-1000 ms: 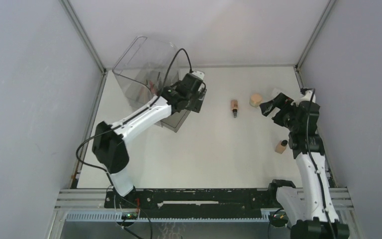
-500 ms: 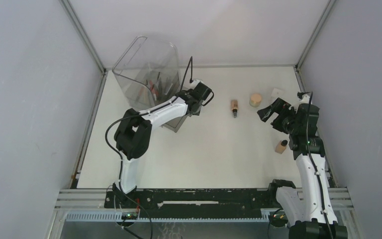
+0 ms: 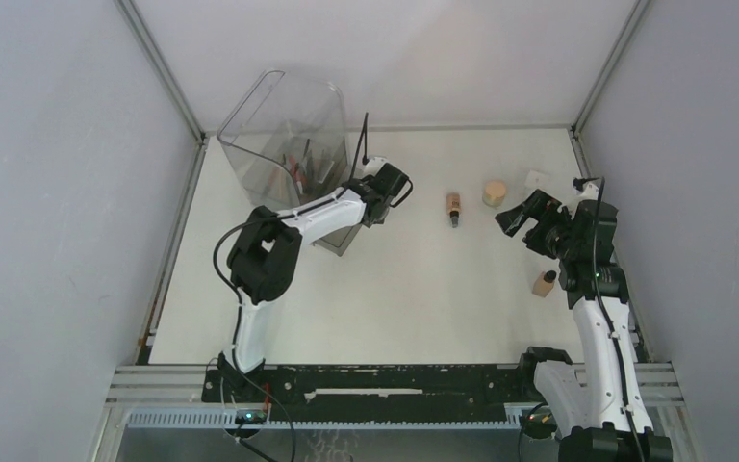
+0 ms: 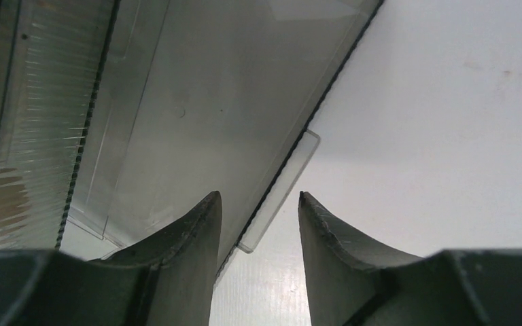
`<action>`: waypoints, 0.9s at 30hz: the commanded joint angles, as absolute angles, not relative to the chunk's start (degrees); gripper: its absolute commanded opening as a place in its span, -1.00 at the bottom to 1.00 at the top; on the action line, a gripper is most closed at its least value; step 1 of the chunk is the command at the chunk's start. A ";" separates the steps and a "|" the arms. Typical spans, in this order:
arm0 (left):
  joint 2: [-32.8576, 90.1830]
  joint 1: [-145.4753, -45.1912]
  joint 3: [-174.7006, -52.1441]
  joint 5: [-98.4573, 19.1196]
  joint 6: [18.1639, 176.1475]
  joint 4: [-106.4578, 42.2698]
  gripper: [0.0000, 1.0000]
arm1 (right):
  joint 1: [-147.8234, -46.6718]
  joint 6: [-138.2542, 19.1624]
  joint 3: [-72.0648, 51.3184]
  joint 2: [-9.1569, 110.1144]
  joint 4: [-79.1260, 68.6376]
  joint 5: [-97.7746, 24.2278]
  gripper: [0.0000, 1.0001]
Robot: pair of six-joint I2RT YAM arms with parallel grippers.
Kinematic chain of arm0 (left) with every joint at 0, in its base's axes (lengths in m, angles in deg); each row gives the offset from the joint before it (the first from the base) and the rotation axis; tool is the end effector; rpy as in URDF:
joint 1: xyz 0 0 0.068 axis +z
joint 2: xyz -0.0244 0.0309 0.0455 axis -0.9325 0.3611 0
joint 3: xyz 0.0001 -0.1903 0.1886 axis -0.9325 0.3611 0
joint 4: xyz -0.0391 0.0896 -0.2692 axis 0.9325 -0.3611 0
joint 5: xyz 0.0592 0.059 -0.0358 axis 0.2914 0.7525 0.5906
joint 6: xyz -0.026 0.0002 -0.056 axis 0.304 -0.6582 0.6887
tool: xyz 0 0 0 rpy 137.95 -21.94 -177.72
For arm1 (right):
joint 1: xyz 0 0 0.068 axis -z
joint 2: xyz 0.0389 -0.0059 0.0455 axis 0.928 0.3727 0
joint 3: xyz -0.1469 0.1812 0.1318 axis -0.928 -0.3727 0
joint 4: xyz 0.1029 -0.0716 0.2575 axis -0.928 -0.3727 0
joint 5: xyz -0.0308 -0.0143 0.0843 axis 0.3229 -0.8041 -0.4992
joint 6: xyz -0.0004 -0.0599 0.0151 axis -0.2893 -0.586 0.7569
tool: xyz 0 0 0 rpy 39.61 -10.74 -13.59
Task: Organize the makeup
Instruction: Open the drawer in the storage box.
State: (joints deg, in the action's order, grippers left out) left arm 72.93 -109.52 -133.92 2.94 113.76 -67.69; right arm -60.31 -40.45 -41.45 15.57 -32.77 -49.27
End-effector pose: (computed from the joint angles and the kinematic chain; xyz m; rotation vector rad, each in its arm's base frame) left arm 0.3756 -0.2882 0.1708 0.0666 2.3862 0.2523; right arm 0.2161 -0.0134 0.2942 0.4004 2.0646 0.5578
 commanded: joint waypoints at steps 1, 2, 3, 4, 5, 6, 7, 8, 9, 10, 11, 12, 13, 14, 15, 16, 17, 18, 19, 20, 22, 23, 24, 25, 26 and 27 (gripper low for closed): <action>73.42 -108.30 -131.91 3.14 114.39 -66.02 -0.03 | -60.12 -39.87 -41.66 15.38 -31.09 -50.32 1.00; 73.33 -108.30 -131.37 3.06 114.34 -65.88 -0.08 | -60.10 -39.71 -41.83 15.42 -30.98 -50.33 1.00; 73.25 -108.30 -130.82 3.09 114.44 -65.77 -0.14 | -60.08 -39.66 -41.94 15.45 -30.81 -50.47 1.00; 73.10 -108.32 -130.36 3.05 114.67 -65.75 -0.20 | -60.07 -39.51 -41.98 15.49 -30.62 -50.69 1.00; 72.99 -108.30 -130.03 3.11 115.10 -65.72 -0.25 | -60.12 -39.30 -42.10 15.66 -30.44 -50.84 1.00; 72.79 -108.31 -129.69 3.20 115.54 -65.70 -0.28 | -60.11 -39.17 -42.19 15.74 -30.30 -51.11 1.00; 72.72 -108.32 -129.40 3.38 115.95 -65.69 -0.29 | -60.06 -39.09 -42.28 15.84 -30.12 -51.39 1.00; 72.54 -108.30 -129.08 3.68 116.44 -65.74 -0.30 | -60.09 -38.97 -42.26 15.95 -29.92 -51.58 1.00; 72.25 -108.31 -128.82 3.96 116.96 -65.74 -0.32 | -60.06 -38.90 -42.32 16.01 -29.91 -51.76 1.00; 71.98 -108.30 -128.61 4.47 117.58 -65.67 -0.36 | -60.10 -38.87 -42.31 16.06 -29.86 -51.90 1.00; 71.68 -108.30 -128.35 4.79 118.22 -65.73 -0.40 | -60.05 -38.85 -42.32 16.14 -29.87 -52.02 1.00; 71.33 -108.30 -128.28 5.00 118.79 -65.61 -0.44 | -60.07 -38.98 -42.33 16.22 -29.93 -52.13 1.00; 71.17 -108.30 -128.30 5.01 119.28 -65.58 -0.47 | -60.08 -38.96 -42.33 16.26 -29.95 -52.26 1.00; 71.06 -108.30 -128.50 4.79 119.67 -65.53 -0.50 | -60.08 -39.01 -42.37 16.37 -29.89 -52.46 1.00; 71.03 -108.33 -128.70 4.47 119.82 -65.54 -0.52 | -60.06 -38.99 -42.45 16.41 -29.82 -52.63 1.00; 70.99 -108.37 -129.09 4.14 119.99 -65.51 -0.57 | -60.08 -38.95 -42.54 16.50 -29.72 -52.89 1.00; 70.93 -108.32 -129.40 3.84 120.09 -65.50 -0.61 | -60.04 -38.91 -42.65 16.55 -29.62 -53.14 1.00; 70.90 -108.38 -129.75 3.52 120.18 -65.50 -0.64 | -60.09 -38.87 -42.79 16.58 -29.49 -53.48 1.00; 70.85 -108.45 -130.11 3.24 120.27 -65.48 -0.64 | -60.11 -38.81 -42.91 16.68 -29.35 -53.68 1.00; 70.78 -108.47 -130.31 3.03 120.23 -65.46 -0.65 | -60.09 -38.80 -43.01 16.72 -29.29 -53.84 1.00; 70.56 -108.63 -130.65 2.41 120.03 -65.14 -0.65 | -60.19 -38.81 -43.03 16.89 -29.31 -54.13 1.00; 70.47 -108.65 -130.89 2.09 120.00 -65.10 -0.66 | -60.20 -38.92 -43.02 16.96 -29.29 -54.12 1.00; 70.42 -108.80 -131.15 1.70 119.90 -65.06 -0.66 | -60.20 -38.87 -43.02 17.07 -29.38 -54.13 1.00; 70.24 -109.02 -131.43 1.58 119.86 -64.98 -0.66 | -60.17 -38.92 -43.02 17.23 -29.22 -54.21 1.00; 70.14 -109.33 -131.63 1.43 119.81 -64.96 -0.67 | -60.20 -38.91 -43.07 17.29 -29.25 -54.20 1.00; 70.03 -109.61 -131.87 1.46 119.77 -65.09 -0.66 | -60.15 -38.88 -43.11 17.37 -29.18 -54.25 1.00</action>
State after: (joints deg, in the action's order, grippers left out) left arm 73.20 -108.58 -130.22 3.36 115.64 -64.72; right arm -60.26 -39.42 -43.20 17.28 -31.85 -53.49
